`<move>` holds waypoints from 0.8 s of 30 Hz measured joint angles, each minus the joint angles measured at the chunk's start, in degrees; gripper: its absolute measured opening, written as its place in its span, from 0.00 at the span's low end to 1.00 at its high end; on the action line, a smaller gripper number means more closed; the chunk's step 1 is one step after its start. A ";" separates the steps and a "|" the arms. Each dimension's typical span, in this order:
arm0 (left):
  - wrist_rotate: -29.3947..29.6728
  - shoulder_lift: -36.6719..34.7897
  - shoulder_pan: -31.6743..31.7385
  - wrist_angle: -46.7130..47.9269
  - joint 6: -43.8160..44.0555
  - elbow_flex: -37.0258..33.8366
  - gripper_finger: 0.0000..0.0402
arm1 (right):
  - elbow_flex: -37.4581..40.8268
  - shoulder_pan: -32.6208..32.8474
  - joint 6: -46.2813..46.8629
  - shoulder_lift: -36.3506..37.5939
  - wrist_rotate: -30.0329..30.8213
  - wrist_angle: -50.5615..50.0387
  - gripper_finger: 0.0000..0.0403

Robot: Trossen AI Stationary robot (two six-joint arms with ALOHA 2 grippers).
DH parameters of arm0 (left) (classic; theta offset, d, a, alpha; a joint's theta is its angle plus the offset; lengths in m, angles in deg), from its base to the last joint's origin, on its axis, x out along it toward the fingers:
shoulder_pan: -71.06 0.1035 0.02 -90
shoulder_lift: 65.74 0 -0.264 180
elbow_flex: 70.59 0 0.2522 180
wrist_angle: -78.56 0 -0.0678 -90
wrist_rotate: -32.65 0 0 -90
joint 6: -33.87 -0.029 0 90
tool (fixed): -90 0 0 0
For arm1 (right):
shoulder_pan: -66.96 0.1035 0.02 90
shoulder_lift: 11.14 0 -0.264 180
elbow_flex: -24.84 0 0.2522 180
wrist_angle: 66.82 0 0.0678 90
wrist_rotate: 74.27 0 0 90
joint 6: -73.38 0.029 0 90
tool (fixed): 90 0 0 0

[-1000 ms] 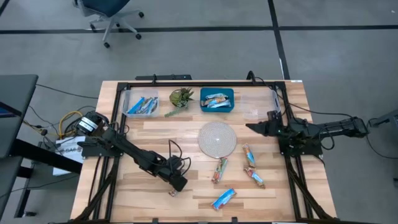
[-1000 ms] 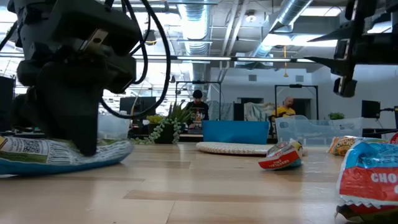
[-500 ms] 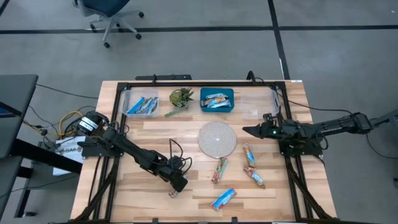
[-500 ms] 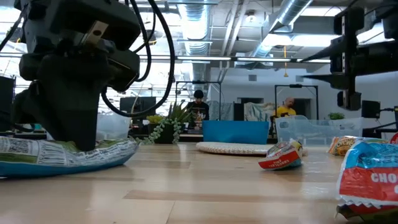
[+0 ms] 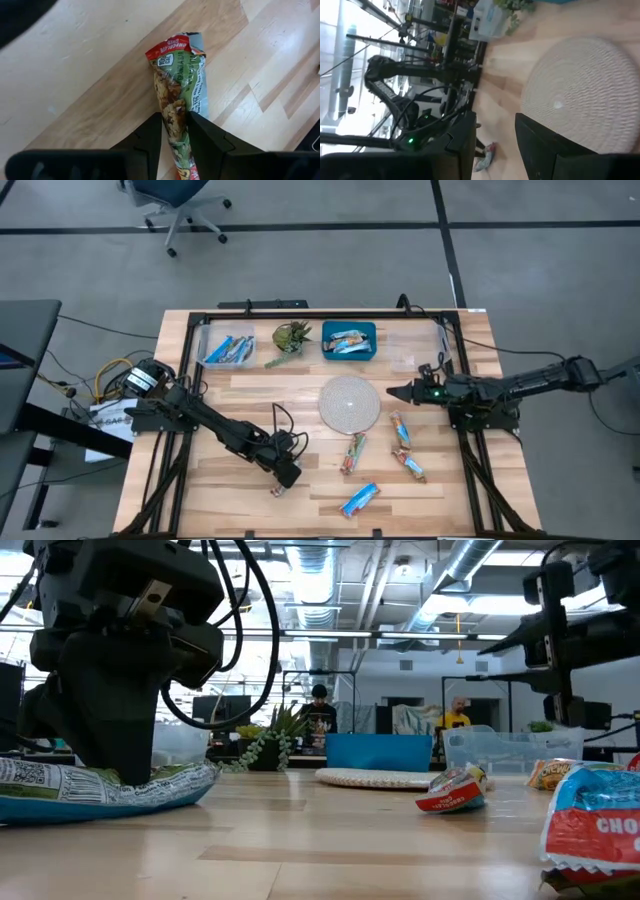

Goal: Pick and place Granola Bars by type
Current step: Put the red granola bar into the right transparent bin

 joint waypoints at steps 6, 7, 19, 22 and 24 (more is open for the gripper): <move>0.46 -0.04 0.04 0.20 0.00 0.00 0.20 | -3.82 1.56 0.69 -8.51 -1.18 -0.08 0.32; 0.46 -0.04 0.04 0.18 0.00 0.00 0.19 | -4.59 2.00 0.67 -10.07 -1.22 0.08 0.32; 0.92 -0.09 0.24 0.12 0.42 0.04 0.02 | -9.85 6.76 -0.79 -23.40 -1.39 7.52 0.32; 2.13 -1.21 0.94 -0.36 0.44 0.04 0.04 | -11.93 7.62 -0.02 -26.92 -1.57 7.11 0.32; 4.65 -3.05 1.80 -0.74 0.44 0.04 0.05 | -13.99 8.14 0.06 -30.40 -2.44 6.69 0.32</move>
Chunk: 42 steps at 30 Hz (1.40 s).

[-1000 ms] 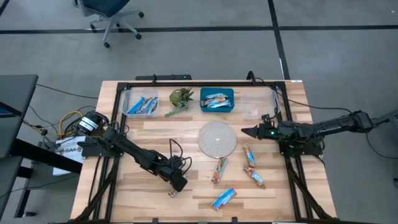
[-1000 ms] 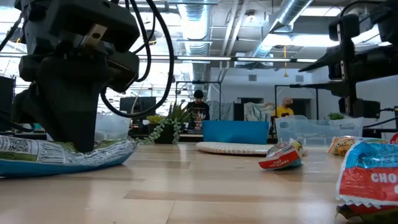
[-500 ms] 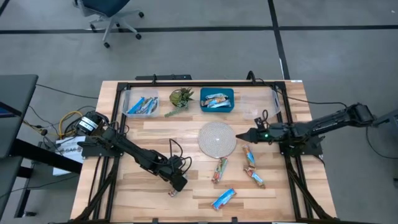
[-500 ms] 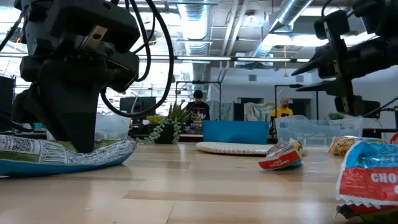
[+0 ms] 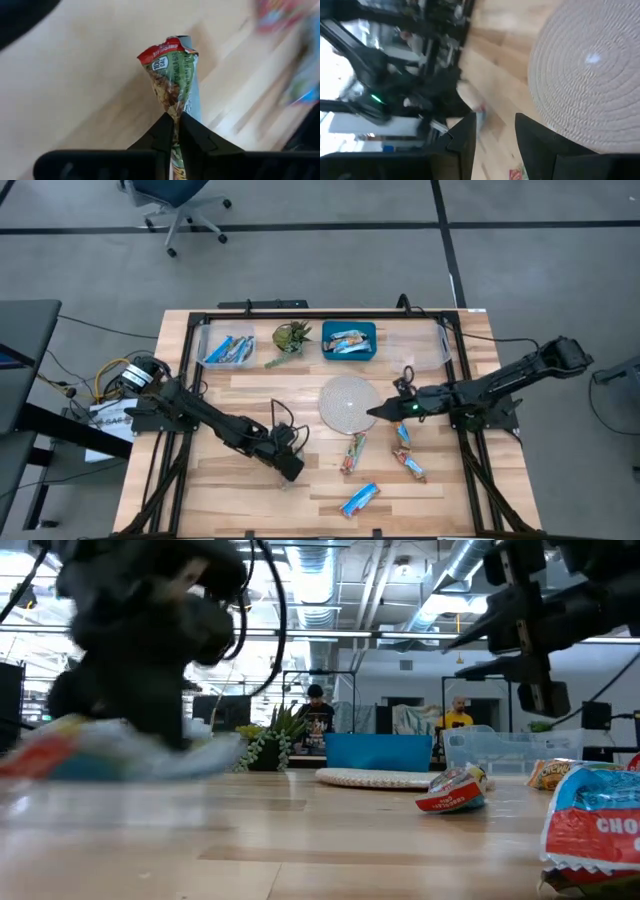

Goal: Pick and place Granola Bars by type
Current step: Put the red granola bar into the right transparent bin

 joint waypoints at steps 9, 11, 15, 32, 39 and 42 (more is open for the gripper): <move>9.76 -9.34 5.95 -3.67 -4.62 0.01 0.03 | -10.11 -1.18 -5.00 -17.46 -3.96 10.98 0.34; 10.45 -10.17 7.28 -6.13 -5.89 0.01 0.03 | -11.74 -2.49 -5.93 -20.60 -5.73 15.18 0.37; 10.61 -10.52 9.29 -11.92 -8.01 0.01 0.04 | -15.56 -4.74 -6.38 -26.30 -10.66 19.52 0.49; 9.30 -10.48 12.14 -20.08 -12.09 0.03 0.04 | -26.76 -6.46 -10.13 -33.70 -16.89 18.48 0.49; 6.78 -10.46 12.14 -20.26 -12.31 0.01 0.04 | -26.76 -6.44 -12.49 -32.96 -17.42 16.86 0.33; 4.46 -10.46 12.18 -20.24 -12.49 0.01 0.04 | -26.76 -6.44 -12.72 -32.96 -17.53 16.71 0.32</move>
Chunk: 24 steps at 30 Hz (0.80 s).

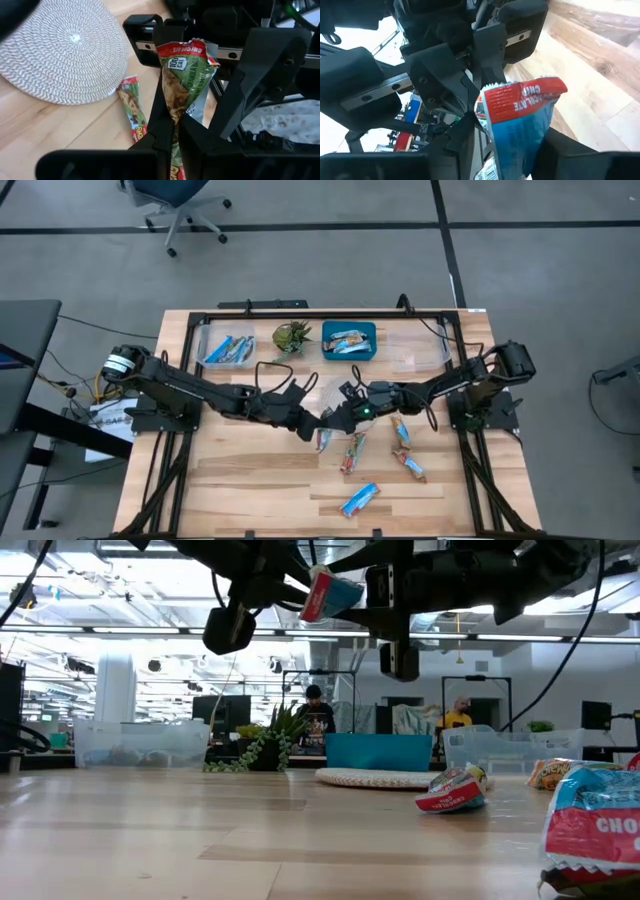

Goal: Pick and place Granola Bars by type
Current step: Put the red granola bar into the right transparent bin

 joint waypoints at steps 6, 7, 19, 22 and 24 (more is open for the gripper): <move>-5.50 0.00 0.09 1.40 -0.57 0.00 0.04 | 0.00 -0.70 -0.67 0.00 -1.22 -0.32 0.36; -6.95 0.02 0.03 2.20 -1.01 0.00 0.04 | 0.00 -0.92 -0.95 -0.02 -1.38 -0.49 0.37; -6.04 -0.55 0.01 5.20 -1.21 -0.02 0.04 | 0.02 -1.90 -1.34 -0.04 -2.46 -2.70 0.34; -4.87 -1.29 0.23 5.33 -1.43 -0.04 0.04 | 0.00 -1.90 -1.38 -0.04 -2.57 -3.57 0.34; -3.87 -1.88 0.34 5.89 -1.43 -0.03 0.04 | 0.00 -1.90 -1.48 -0.04 -2.57 -4.34 0.34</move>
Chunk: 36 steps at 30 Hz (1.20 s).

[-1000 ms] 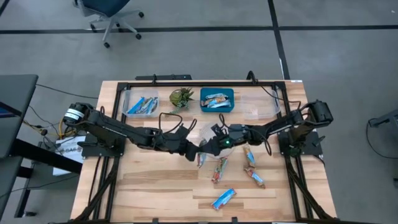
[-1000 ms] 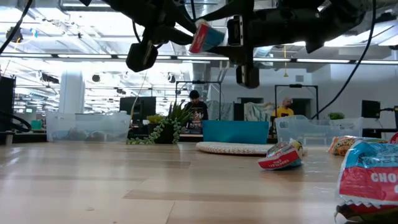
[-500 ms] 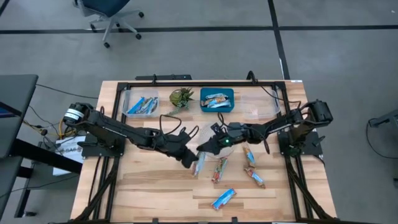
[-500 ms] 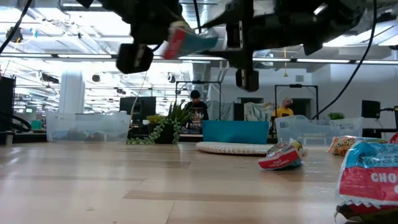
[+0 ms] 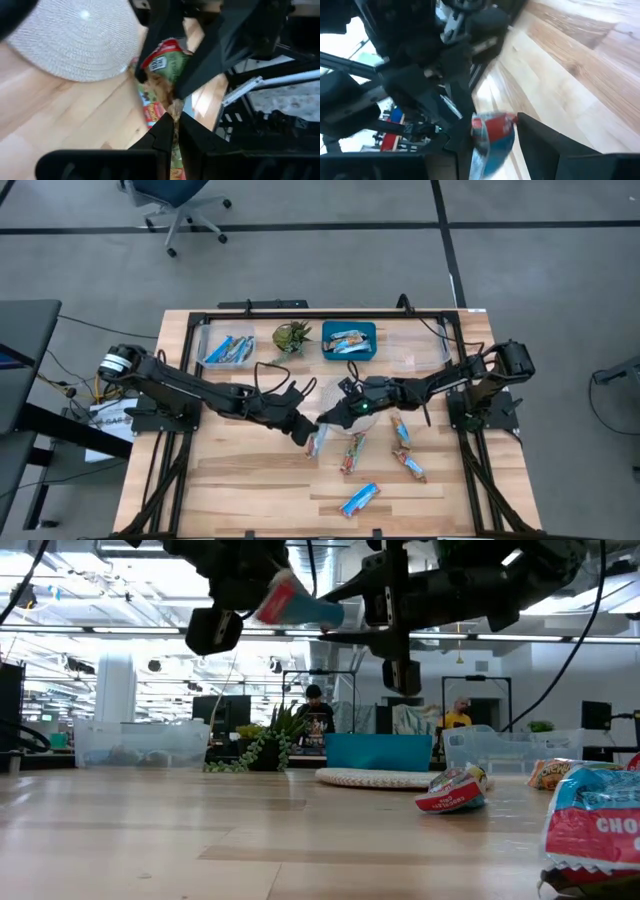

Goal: Pick and place Granola Bars by type
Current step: Put the red granola bar into the right transparent bin

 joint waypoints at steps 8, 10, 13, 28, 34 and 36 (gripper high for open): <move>1.27 -1.22 0.42 0.96 -0.43 -0.04 0.04 | -0.02 -0.02 -0.06 0.07 0.22 0.06 0.30; 1.27 -1.21 0.42 0.80 -0.43 -0.04 0.04 | -0.02 -0.07 -0.15 0.07 0.16 0.13 0.27; 1.47 -1.21 0.44 0.88 -0.45 -0.04 0.04 | -0.02 -0.09 -0.25 0.07 0.15 0.11 0.22; 3.18 -1.23 0.61 5.19 -0.39 0.07 0.22 | 0.02 -1.37 -0.46 -0.04 -2.90 -0.60 0.13; 3.27 -1.23 1.44 6.51 -0.39 0.07 0.34 | 0.04 -2.54 -1.80 -0.04 -6.44 -6.74 0.13; 3.22 -1.23 1.59 6.47 -0.39 0.07 0.36 | 0.04 -2.95 -2.62 -0.04 -6.71 -9.07 0.13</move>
